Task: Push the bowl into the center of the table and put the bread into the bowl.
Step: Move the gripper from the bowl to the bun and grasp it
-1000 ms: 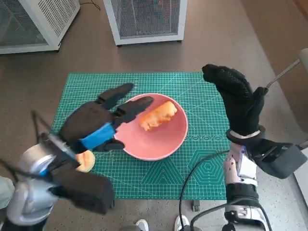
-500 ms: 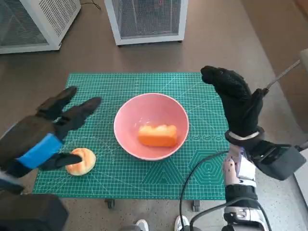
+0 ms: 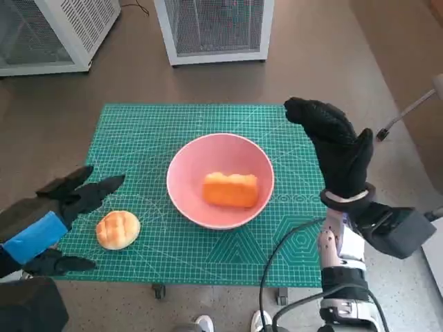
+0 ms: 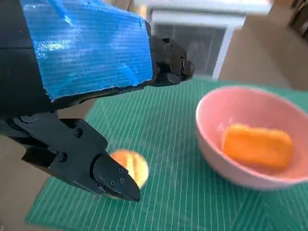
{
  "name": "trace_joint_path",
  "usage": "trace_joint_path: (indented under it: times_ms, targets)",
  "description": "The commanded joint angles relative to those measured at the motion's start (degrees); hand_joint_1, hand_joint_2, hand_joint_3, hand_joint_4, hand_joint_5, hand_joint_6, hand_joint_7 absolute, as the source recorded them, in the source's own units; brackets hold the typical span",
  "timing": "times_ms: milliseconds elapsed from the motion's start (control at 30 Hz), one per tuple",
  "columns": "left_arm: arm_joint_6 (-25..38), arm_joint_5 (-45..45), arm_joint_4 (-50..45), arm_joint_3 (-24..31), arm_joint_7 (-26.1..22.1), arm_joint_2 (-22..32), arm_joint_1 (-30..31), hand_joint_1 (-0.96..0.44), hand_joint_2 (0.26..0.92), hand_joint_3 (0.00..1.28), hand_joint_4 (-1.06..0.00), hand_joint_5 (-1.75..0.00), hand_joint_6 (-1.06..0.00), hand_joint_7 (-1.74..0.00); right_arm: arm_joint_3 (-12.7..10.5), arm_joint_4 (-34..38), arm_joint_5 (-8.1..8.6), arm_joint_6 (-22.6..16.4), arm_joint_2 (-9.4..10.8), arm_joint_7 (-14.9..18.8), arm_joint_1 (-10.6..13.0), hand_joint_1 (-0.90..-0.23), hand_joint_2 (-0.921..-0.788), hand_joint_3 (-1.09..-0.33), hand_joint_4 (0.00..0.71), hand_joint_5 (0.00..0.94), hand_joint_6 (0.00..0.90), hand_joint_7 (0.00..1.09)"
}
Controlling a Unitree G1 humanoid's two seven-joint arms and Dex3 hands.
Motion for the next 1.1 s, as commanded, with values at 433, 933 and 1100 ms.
trace_joint_path:
  times_ms: [433, 933, 1100]
  targets:
    - [1.0, 2.1, 5.9, -8.7, 7.9, 0.0, 1.6, -0.09, 0.7, 0.01, 0.0, 0.0, -0.17, 0.0, -0.3, 1.1, 1.69, 1.4, -0.1, 1.7, 1.0, -0.601, -0.921, -0.661, 0.239, 0.001, 0.335, 0.0]
    - [-4.4, 13.2, 17.9, -22.3, 19.6, -1.5, -1.7, -0.15, 0.725, 0.01, -0.06, -0.01, -0.18, -0.01, -0.6, 0.4, 2.02, 2.7, -0.8, 2.4, 1.0, -0.597, -0.921, -0.661, 0.249, 0.004, 0.34, 0.01]
    - [-3.7, 16.2, 21.8, -25.7, 20.2, -2.1, -3.8, -0.14, 0.738, 0.01, -0.07, -0.01, -0.2, -0.01, -0.8, 0.1, 1.99, 2.9, -1.2, 2.5, 1.0, -0.592, -0.921, -0.66, 0.249, 0.004, 0.34, 0.01]
